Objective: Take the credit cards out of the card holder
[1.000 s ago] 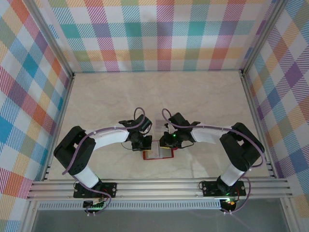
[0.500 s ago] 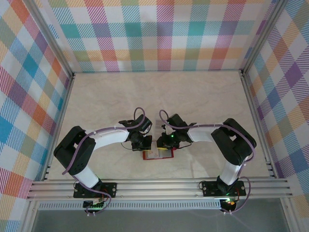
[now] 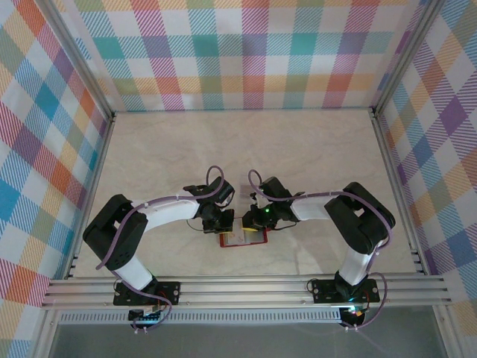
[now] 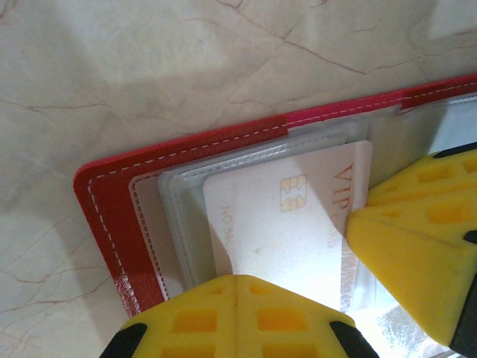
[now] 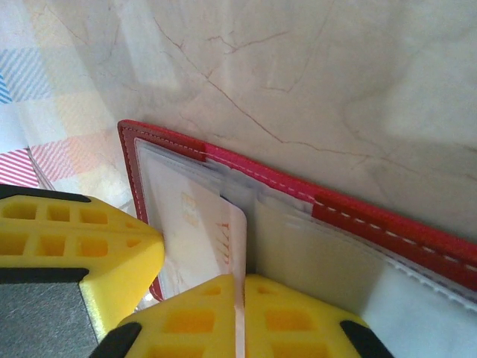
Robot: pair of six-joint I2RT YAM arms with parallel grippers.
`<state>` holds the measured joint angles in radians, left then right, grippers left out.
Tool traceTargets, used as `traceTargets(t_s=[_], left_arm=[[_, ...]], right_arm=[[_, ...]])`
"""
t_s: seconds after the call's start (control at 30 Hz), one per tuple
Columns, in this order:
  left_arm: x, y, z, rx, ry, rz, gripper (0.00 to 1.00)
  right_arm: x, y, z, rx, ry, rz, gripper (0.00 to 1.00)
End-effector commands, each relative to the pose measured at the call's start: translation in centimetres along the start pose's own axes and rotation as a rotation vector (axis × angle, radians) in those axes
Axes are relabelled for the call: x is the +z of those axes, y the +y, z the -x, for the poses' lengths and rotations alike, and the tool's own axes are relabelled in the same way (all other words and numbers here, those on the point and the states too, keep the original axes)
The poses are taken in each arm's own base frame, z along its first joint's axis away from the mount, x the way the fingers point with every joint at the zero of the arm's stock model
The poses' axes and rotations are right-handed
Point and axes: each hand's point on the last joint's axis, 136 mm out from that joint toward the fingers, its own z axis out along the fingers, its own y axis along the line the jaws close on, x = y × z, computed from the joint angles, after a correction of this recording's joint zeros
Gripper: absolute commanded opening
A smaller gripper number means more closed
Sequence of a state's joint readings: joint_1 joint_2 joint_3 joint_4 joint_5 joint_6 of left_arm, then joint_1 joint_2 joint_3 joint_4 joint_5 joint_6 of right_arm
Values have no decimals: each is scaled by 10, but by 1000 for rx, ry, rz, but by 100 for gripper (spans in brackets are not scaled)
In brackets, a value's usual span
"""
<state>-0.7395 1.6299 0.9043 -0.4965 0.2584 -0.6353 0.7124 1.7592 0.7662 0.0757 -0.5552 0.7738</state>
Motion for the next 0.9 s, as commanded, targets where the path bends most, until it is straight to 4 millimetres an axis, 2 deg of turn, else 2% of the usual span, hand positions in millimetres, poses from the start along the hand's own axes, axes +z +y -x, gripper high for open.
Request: traceTargets(t_s=[0.0,0.4,0.53,0.7,0.87], left_arm=[[7,16,-9,2,36,80,2],[6,17,-9,3,34,88,1],[6,17,-9,3,35,84,1],[7,15,-9,6,39,82,1],[6,14,-8,9,38,80,1]], right_arm=[[-1,1,-4,-11,4,8,8],[-24,-17,3,10,-56,-84,6],[-25,-10,5,1,-57,-52,8],[-19,12,4,-15,-21,83,17],[-13,11,4,-6,-3,98,19]])
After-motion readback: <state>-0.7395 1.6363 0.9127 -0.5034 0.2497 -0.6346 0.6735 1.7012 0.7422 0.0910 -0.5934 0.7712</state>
